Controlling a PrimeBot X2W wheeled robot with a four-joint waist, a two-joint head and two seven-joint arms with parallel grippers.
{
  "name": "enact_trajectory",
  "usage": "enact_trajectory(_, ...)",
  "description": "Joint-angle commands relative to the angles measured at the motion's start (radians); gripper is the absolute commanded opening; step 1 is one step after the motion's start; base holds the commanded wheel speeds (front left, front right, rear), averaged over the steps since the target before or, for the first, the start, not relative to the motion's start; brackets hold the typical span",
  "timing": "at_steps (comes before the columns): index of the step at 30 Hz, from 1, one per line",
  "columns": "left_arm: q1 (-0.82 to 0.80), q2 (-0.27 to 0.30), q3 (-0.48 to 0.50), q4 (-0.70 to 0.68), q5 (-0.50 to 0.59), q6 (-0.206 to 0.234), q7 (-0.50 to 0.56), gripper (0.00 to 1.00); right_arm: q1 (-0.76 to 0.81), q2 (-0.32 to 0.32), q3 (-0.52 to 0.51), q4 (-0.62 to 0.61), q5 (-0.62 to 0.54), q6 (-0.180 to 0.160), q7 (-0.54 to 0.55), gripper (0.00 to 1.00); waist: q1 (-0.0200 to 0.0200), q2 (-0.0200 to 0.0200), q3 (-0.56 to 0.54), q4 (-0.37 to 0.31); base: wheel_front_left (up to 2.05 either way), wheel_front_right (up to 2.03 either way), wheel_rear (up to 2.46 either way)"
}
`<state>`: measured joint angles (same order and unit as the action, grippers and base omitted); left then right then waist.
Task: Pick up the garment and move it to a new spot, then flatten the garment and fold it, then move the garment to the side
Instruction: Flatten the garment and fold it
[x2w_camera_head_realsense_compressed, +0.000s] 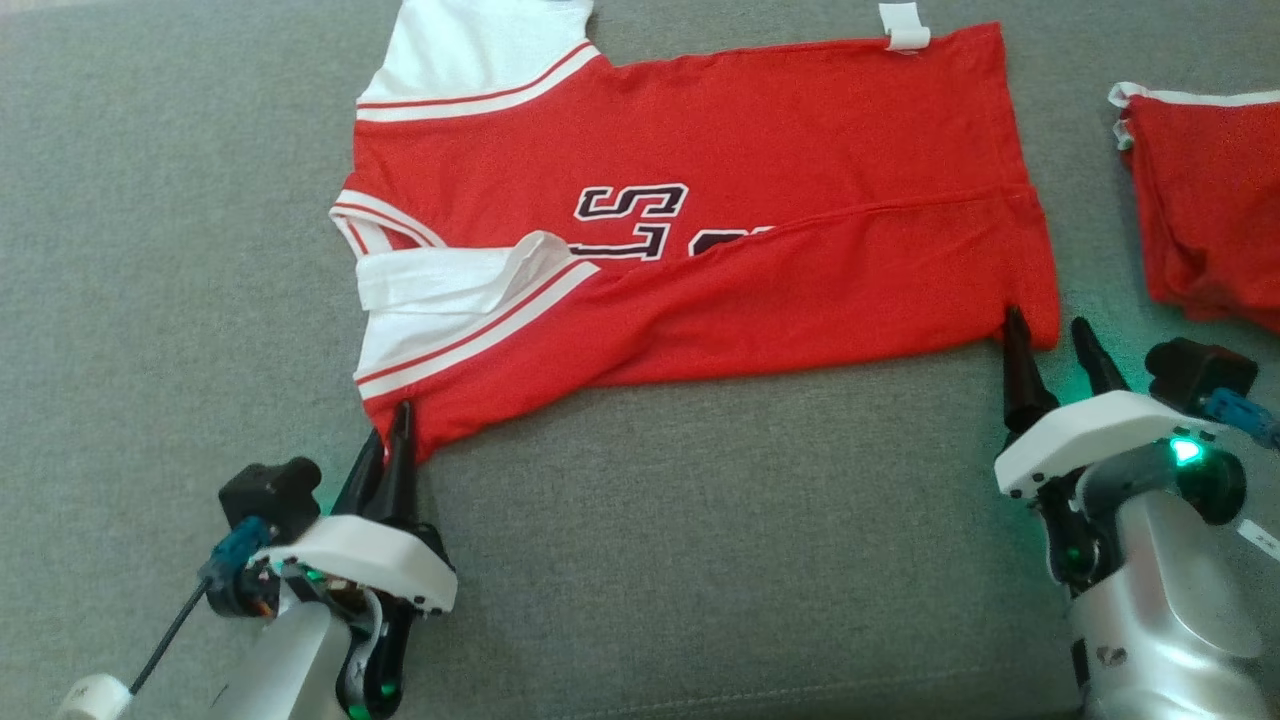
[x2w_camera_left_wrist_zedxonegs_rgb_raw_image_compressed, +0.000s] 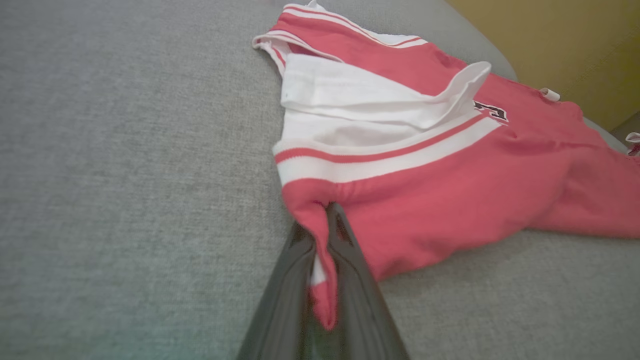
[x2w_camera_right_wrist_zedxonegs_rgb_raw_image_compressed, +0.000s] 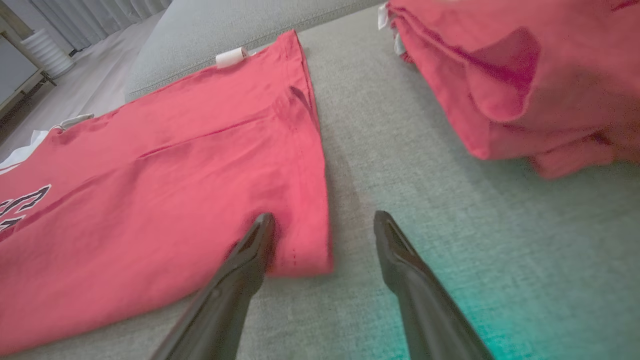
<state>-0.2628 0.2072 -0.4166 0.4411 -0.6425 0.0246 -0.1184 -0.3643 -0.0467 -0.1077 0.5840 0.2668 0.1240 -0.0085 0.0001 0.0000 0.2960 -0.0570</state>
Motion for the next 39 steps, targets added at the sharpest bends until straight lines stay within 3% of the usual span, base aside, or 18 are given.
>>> enact_trajectory(1, -0.017, 0.01, 0.028, -0.004, 0.004, -0.003, -0.007, 0.0, -0.034, -0.004, 0.028, -0.015, 0.014, 0.007, -0.001, 1.0, -0.0001, 0.0, 0.0, 0.005, 0.0, 0.0, 0.0)
enact_trajectory(2, -0.021, 0.012, 0.029, -0.004, 0.007, -0.003, -0.015, 0.0, -0.043, -0.004, 0.034, 0.001, 0.024, 0.007, -0.002, 0.84, -0.0001, 0.0, 0.0, 0.008, 0.0, 0.0, 0.0)
enact_trajectory(3, -0.025, 0.013, 0.031, -0.004, 0.009, -0.002, -0.023, 0.0, -0.05, -0.004, 0.037, 0.016, 0.033, 0.007, -0.005, 0.5, -0.0001, 0.0, -0.002, 0.01, 0.0, 0.0, 0.0)
enact_trajectory(6, -0.033, 0.024, 0.037, -0.011, 0.013, -0.002, -0.04, 0.0, -0.066, -0.004, 0.048, 0.047, 0.048, 0.007, -0.028, 0.0, -0.0001, 0.0, -0.014, 0.015, 0.0, 0.0, 0.0)
enact_trajectory(12, -0.036, 0.064, 0.056, -0.058, 0.017, 0.008, -0.049, 0.0, -0.05, -0.004, 0.075, 0.044, 0.062, 0.007, -0.065, 0.0, -0.0001, 0.0, -0.052, 0.012, 0.0, 0.0, 0.0)
enact_trajectory(18, 0.0, 0.121, 0.064, -0.163, 0.021, 0.028, -0.005, 0.0, 0.077, -0.004, 0.083, -0.066, 0.062, 0.007, -0.06, 0.0, -0.0001, 0.0, -0.089, -0.001, 0.0, 0.0, 0.0)
enact_trajectory(29, 0.242, 0.2, 0.036, -0.42, -0.009, 0.096, 0.15, 0.0, 0.297, -0.004, 0.009, -0.275, 0.063, 0.007, 0.017, 0.0, -0.0001, 0.0, -0.116, -0.016, 0.0, 0.0, 0.0)
enact_trajectory(30, 0.256, 0.199, 0.035, -0.432, -0.013, 0.103, 0.154, 0.0, 0.309, -0.004, 0.002, -0.285, 0.059, 0.007, 0.022, 0.15, -0.0001, 0.0, -0.118, -0.013, 0.0, 0.0, 0.0)
enact_trajectory(31, 0.266, 0.198, 0.034, -0.439, -0.015, 0.108, 0.156, 0.0, 0.319, -0.004, -0.005, -0.292, 0.057, 0.007, 0.027, 0.41, -0.0001, 0.0, -0.12, -0.011, 0.0, 0.0, 0.0)
enact_trajectory(32, 0.274, 0.196, 0.032, -0.444, -0.016, 0.112, 0.157, 0.0, 0.328, -0.004, -0.011, -0.298, 0.055, 0.007, 0.031, 0.81, -0.0001, 0.0, -0.122, -0.009, 0.0, 0.0, 0.0)
enact_trajectory(33, 0.279, 0.194, 0.031, -0.446, -0.017, 0.115, 0.157, 0.0, 0.336, -0.004, -0.015, -0.304, 0.054, 0.007, 0.034, 1.0, -0.0001, 0.0, -0.123, -0.007, 0.0, 0.0, 0.0)
enact_trajectory(34, 0.279, 0.194, 0.031, -0.446, -0.017, 0.115, 0.157, 0.0, 0.336, -0.004, -0.015, -0.304, 0.054, 0.007, 0.034, 1.0, -0.0001, 0.0, -0.123, -0.007, 0.0, 0.0, 0.0)
enact_trajectory(35, 0.283, 0.19, 0.029, -0.447, -0.019, 0.117, 0.157, 0.2, 0.343, -0.004, -0.016, -0.31, 0.055, 0.007, 0.036, 1.0, -0.0001, 0.0, -0.125, -0.006, 0.0, 0.0, 0.0)
enact_trajectory(36, 0.286, 0.187, 0.027, -0.446, -0.021, 0.118, 0.157, 0.53, 0.351, -0.004, -0.017, -0.317, 0.057, 0.007, 0.037, 1.0, -0.0001, 0.0, -0.126, -0.005, 0.0, 0.0, 0.0)
enact_trajectory(37, 0.289, 0.185, 0.025, -0.445, -0.022, 0.119, 0.158, 1.0, 0.359, -0.004, -0.018, -0.323, 0.059, 0.007, 0.037, 1.0, -0.0001, 0.0, -0.127, -0.005, 0.0, 0.0, 0.0)
enact_trajectory(39, 0.292, 0.184, 0.021, -0.442, -0.023, 0.12, 0.16, 1.0, 0.375, -0.004, -0.02, -0.335, 0.063, 0.007, 0.037, 1.0, -0.0001, 0.0, -0.128, -0.006, 0.0, 0.0, 0.0)
